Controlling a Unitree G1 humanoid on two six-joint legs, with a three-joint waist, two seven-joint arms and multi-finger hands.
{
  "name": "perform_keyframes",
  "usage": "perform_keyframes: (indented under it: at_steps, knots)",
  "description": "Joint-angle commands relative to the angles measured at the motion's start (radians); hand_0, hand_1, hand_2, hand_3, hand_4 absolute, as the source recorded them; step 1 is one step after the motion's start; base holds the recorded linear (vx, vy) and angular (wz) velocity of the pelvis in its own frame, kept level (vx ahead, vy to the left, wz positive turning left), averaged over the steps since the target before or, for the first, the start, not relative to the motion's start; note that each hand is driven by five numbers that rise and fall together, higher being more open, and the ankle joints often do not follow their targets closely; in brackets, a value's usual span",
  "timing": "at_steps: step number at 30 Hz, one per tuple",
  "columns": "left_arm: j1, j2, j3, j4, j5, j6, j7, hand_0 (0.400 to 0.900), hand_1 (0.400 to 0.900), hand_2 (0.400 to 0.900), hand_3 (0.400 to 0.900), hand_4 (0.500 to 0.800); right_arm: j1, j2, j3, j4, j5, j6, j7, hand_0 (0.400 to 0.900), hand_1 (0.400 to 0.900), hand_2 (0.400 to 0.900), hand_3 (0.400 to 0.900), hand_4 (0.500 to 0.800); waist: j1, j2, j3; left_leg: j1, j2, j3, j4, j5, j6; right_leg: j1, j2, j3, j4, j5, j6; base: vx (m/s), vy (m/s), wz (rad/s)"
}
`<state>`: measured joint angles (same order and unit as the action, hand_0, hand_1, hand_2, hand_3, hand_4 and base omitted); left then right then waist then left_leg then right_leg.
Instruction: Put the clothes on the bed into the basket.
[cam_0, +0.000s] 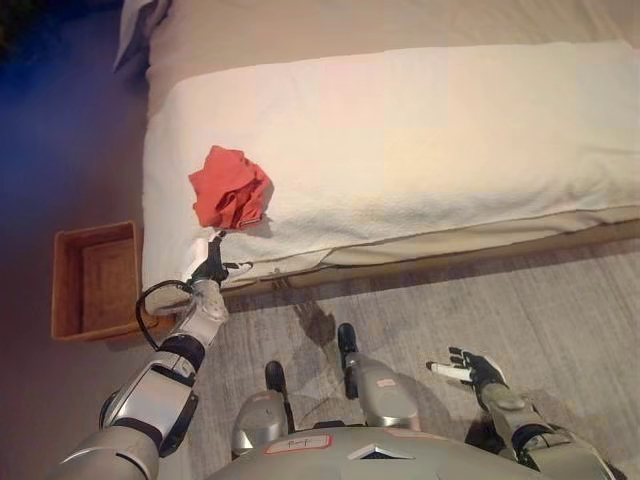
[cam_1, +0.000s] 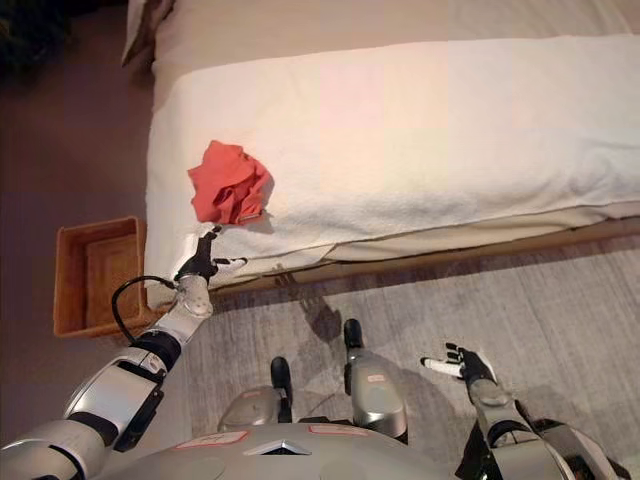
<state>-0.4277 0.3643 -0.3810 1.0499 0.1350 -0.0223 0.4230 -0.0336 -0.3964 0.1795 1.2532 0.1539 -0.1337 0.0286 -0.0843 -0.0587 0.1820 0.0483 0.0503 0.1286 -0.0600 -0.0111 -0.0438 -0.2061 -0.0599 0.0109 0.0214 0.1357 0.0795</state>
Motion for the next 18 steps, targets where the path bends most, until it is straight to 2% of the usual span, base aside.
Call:
perform_keyframes:
  at_steps: [1,5,12,14,18]
  knots:
    - [-0.156,0.059,0.058,0.017,0.065,-0.020,0.104,0.900,0.900,0.900,0.900,0.800,-0.033,-0.037,0.018,0.012,0.021,-0.029,-0.026,0.900,0.900,0.900,0.900,0.800,-0.002,-0.012,-0.026,0.039,0.013,0.022,0.037,-0.048,-0.035,-0.028,-0.031,0.031,0.010,0.051,0.077,-0.01,0.001,-0.19]
    - [-0.220,0.085,0.055,0.057,0.053,-0.016,0.124,0.900,0.900,0.900,0.900,0.800,-0.052,-0.042,0.041,-0.002,0.021,-0.031,-0.023,0.900,0.900,0.900,0.900,0.800,-0.012,-0.013,-0.018,0.038,0.019,0.040,0.026,-0.043,-0.039,-0.054,-0.023,0.038,0.008,0.065,0.082,-0.07,-0.003,-0.22]
    - [-0.380,0.167,0.053,0.154,-0.006,-0.021,0.155,0.900,0.900,0.900,0.900,0.800,-0.117,-0.064,0.118,-0.052,0.013,-0.041,-0.016,0.900,0.900,0.900,0.900,0.800,-0.032,-0.030,0.015,-0.065,0.041,0.067,0.042,-0.022,-0.051,-0.184,-0.001,0.040,0.030,0.092,0.085,-0.13,-0.031,-0.14]
    - [-0.411,0.193,0.050,0.154,-0.004,-0.024,0.173,0.900,0.900,0.900,0.900,0.800,-0.126,-0.066,0.129,-0.055,0.013,-0.046,-0.017,0.900,0.900,0.900,0.900,0.800,-0.033,-0.035,0.028,-0.103,0.046,0.062,0.063,-0.023,-0.053,-0.217,0.000,0.036,0.042,0.094,0.082,-0.10,-0.049,-0.01]
    - [-0.445,0.213,0.047,0.141,0.010,-0.021,0.223,0.900,0.900,0.900,0.900,0.800,-0.144,-0.063,0.143,-0.047,0.019,-0.054,-0.031,0.900,0.900,0.900,0.900,0.800,-0.033,-0.046,0.052,-0.176,0.047,0.045,0.112,-0.030,-0.054,-0.265,-0.004,0.031,0.057,0.097,0.076,-0.07,-0.051,0.05]
